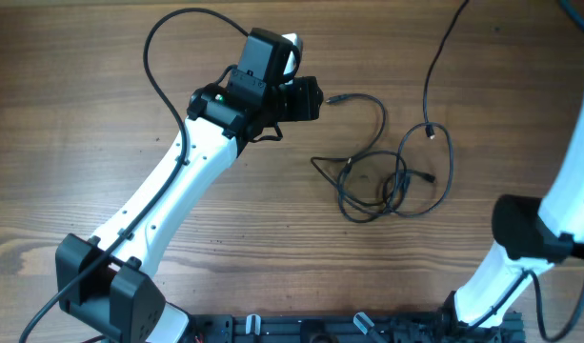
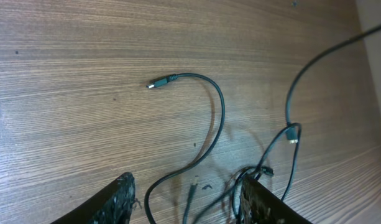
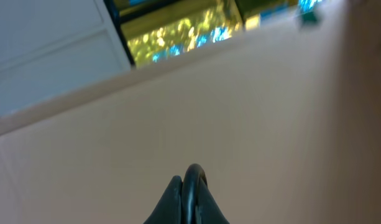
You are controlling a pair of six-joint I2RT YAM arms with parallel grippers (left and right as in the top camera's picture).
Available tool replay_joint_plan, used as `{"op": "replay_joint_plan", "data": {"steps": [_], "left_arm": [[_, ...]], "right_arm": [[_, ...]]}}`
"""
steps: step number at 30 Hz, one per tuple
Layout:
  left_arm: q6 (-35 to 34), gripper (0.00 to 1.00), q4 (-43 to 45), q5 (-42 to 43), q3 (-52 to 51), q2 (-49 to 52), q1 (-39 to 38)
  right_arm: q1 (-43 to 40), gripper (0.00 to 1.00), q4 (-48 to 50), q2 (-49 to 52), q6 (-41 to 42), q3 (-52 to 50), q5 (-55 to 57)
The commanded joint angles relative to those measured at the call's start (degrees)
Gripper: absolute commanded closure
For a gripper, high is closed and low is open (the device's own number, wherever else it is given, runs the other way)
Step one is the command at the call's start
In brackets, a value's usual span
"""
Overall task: Untangle cables
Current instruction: 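Pull one cable strand rightward with the right gripper, left gripper holding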
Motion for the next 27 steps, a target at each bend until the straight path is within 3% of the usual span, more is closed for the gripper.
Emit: {"op": "replay_joint_plan", "data": {"steps": [1, 4, 7, 9, 13, 15, 17, 18, 21, 24, 27], "left_arm": [[-0.15, 0.44, 0.22, 0.31, -0.07, 0.39, -0.11], [-0.15, 0.44, 0.20, 0.31, -0.07, 0.39, -0.11], [-0.17, 0.44, 0.20, 0.31, -0.07, 0.39, -0.11], [-0.17, 0.44, 0.17, 0.33, -0.07, 0.39, -0.11], [-0.17, 0.45, 0.00, 0.33, -0.07, 0.39, -0.11], [-0.17, 0.45, 0.00, 0.33, -0.07, 0.39, -0.11], [-0.17, 0.44, -0.04, 0.33, -0.07, 0.39, -0.11], [-0.17, 0.45, -0.02, 0.33, -0.07, 0.39, -0.11], [-0.09, 0.41, 0.39, 1.70, -0.07, 0.39, -0.44], [5.22, 0.33, 2.89, 11.52, -0.07, 1.38, -2.47], [8.07, 0.26, 6.71, 13.49, -0.07, 4.96, -6.49]], "right_arm": [[-5.73, 0.96, -6.82, -1.73, -5.49, -0.68, 1.86], [-10.12, 0.96, -12.74, -1.68, -3.67, -9.14, 1.99], [-10.51, 0.96, -17.68, -1.68, -4.85, -19.30, -11.26], [-10.49, 0.96, -14.34, -1.68, -4.09, -26.88, -16.28], [-10.60, 0.96, -1.40, -1.68, -3.91, -31.98, 10.91], [-10.82, 0.96, 2.60, -2.19, -3.69, -31.78, 33.33], [-10.82, 0.96, 4.90, -2.95, -1.46, -31.78, 42.66], [-10.82, 0.96, 4.96, -3.80, -1.40, -31.78, 40.13], [-10.75, 0.96, 1.86, -9.64, -8.83, -31.78, -4.24], [-10.71, 0.96, -5.29, -12.44, -5.40, -31.78, -15.89], [-10.71, 0.96, -13.40, -12.79, -5.60, -31.78, -20.26]]}}
